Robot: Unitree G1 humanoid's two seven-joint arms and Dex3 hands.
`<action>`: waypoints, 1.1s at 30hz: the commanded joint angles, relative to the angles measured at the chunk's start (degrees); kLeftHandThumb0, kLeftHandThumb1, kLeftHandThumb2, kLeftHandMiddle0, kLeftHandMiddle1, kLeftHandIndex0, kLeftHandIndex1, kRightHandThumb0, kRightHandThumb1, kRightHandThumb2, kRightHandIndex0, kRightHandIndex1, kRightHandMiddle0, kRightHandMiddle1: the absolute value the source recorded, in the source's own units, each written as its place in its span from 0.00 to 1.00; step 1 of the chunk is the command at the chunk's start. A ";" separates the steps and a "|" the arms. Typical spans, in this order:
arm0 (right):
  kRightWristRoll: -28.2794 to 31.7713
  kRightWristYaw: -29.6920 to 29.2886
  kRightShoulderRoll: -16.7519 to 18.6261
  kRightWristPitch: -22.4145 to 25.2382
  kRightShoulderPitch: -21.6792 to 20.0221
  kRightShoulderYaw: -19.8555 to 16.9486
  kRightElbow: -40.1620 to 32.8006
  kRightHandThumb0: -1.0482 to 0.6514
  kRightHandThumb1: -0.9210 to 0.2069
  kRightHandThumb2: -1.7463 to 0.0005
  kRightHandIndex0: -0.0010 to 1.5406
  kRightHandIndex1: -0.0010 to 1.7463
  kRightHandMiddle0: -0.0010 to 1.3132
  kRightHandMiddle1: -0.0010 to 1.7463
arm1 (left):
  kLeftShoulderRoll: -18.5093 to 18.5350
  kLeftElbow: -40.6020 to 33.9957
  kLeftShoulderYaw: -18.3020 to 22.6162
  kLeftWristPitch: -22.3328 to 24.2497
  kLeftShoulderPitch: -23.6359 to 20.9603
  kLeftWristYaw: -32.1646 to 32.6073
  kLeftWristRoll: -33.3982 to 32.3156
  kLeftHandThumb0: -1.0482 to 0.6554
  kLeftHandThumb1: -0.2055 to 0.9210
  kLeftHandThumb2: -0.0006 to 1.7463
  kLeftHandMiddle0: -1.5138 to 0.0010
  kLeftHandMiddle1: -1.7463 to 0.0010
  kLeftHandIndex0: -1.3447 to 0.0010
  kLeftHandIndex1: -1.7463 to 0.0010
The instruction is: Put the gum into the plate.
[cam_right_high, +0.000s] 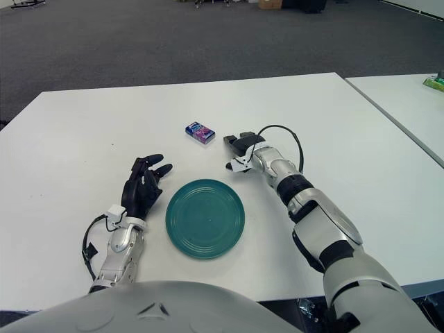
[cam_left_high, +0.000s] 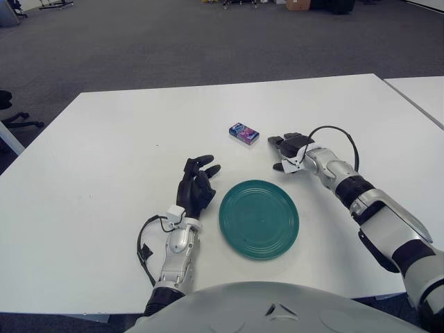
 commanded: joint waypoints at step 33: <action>0.77 -4.99 3.15 3.00 -6.85 -0.86 11.96 0.00 0.00 0.56 0.18 0.02 0.00 0.22 | -4.80 4.80 0.95 -0.39 1.36 -0.27 -1.56 0.06 1.00 0.51 0.69 0.50 0.80 0.32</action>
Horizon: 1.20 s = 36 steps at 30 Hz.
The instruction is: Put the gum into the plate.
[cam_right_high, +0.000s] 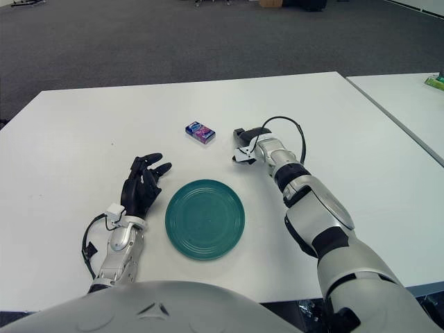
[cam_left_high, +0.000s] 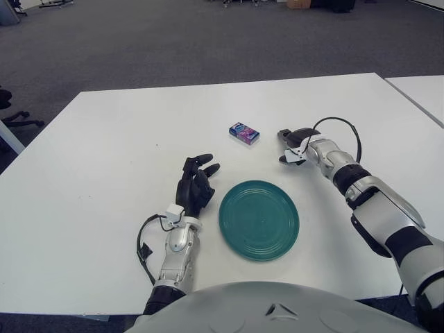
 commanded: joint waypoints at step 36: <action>3.06 -4.24 9.00 3.67 -9.90 -2.70 7.51 0.01 0.00 0.57 0.13 0.00 0.00 0.20 | -4.40 3.61 -1.02 -0.48 3.77 -0.34 0.74 0.07 1.00 0.52 0.71 0.52 0.84 0.33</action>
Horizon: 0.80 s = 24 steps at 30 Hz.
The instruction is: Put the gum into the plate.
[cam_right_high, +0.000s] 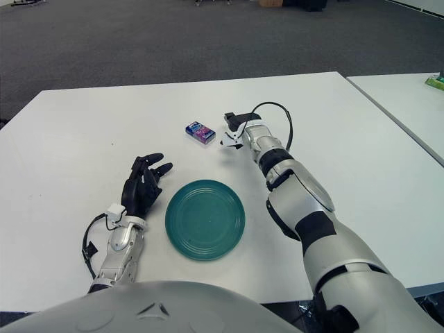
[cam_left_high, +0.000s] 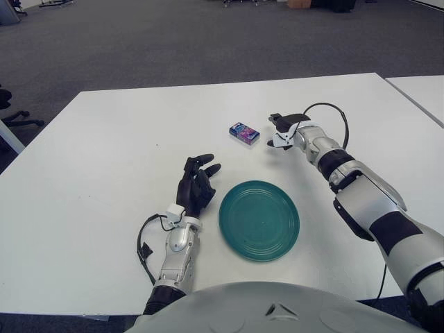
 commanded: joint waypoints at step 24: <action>1.44 0.01 5.97 0.33 -3.15 0.87 1.09 0.01 0.00 0.57 0.15 0.01 0.00 0.27 | -6.03 4.00 -1.46 -1.48 4.49 0.17 0.12 0.08 1.00 0.52 0.70 0.52 0.86 0.34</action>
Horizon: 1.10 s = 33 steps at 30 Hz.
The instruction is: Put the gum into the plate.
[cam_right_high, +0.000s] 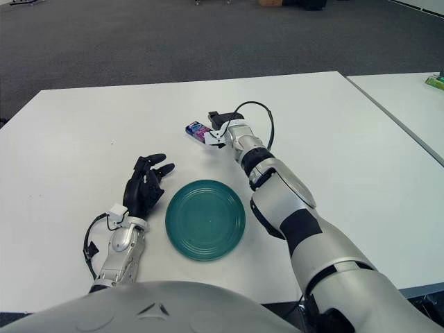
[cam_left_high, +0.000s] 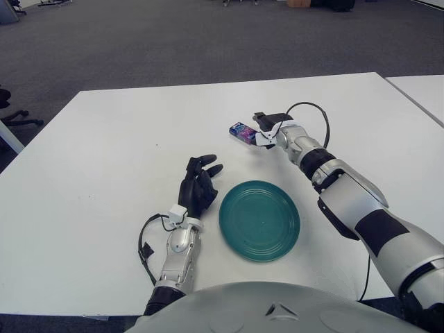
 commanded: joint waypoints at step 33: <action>-0.58 0.90 4.30 0.01 1.86 4.01 3.29 0.01 0.00 0.62 0.18 0.01 0.00 0.34 | -6.77 5.14 -1.12 -0.97 4.43 0.31 -1.60 0.08 1.00 0.52 0.70 0.54 0.84 0.33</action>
